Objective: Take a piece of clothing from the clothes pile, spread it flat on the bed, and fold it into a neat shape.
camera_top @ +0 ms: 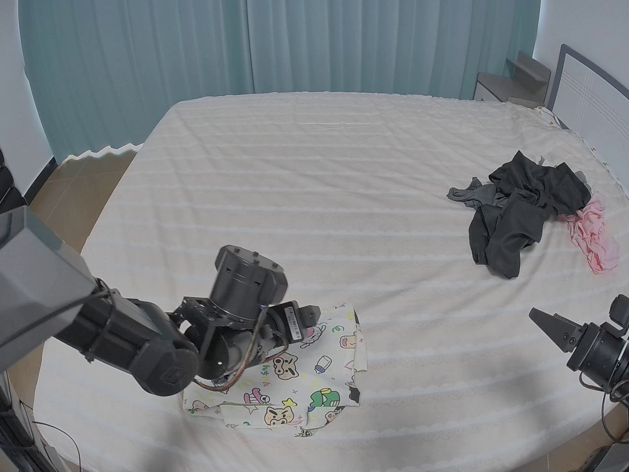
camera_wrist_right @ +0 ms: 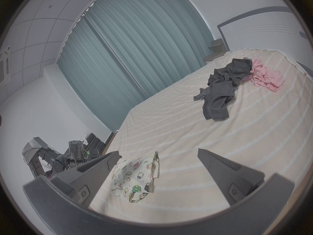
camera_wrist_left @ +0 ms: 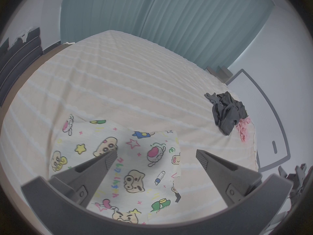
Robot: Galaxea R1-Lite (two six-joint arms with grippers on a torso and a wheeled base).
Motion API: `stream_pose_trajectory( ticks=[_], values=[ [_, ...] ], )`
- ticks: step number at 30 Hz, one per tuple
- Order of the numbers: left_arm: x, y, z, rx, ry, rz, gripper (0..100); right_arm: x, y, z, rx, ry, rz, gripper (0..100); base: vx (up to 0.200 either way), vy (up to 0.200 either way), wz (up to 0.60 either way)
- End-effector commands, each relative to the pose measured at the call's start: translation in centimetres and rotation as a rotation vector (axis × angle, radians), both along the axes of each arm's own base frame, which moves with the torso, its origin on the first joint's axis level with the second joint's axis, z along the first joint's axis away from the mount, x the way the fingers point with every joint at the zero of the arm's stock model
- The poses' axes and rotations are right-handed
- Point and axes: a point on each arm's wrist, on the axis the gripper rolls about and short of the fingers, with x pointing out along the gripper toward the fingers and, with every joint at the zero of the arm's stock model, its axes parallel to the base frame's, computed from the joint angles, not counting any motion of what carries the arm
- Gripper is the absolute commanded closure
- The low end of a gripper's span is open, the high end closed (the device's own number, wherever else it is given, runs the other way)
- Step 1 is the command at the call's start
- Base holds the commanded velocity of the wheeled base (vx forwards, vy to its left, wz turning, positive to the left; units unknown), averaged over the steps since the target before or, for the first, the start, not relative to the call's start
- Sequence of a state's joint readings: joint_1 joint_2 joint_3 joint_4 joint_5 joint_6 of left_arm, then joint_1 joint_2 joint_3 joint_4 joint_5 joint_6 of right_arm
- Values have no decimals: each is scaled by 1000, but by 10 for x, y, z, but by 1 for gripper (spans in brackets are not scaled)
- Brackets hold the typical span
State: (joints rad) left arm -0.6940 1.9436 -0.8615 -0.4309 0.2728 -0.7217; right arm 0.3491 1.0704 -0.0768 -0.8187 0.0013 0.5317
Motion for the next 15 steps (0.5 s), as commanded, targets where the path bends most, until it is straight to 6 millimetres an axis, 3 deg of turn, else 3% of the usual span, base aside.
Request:
stream_pose_trajectory(
  ticks=[1,8,15],
  values=[
    [-10,42,24,-63,-20,44,0,0,0,-1,-2,3,1,0,0,0,0],
    [-42,89,21,-104,24,71,0,1,1,-2,-6,16,4,0,0,0,0],
    [-65,106,4,-169,11,94,0,0,1,-5,-10,26,7,0,-171,0,0]
  ],
)
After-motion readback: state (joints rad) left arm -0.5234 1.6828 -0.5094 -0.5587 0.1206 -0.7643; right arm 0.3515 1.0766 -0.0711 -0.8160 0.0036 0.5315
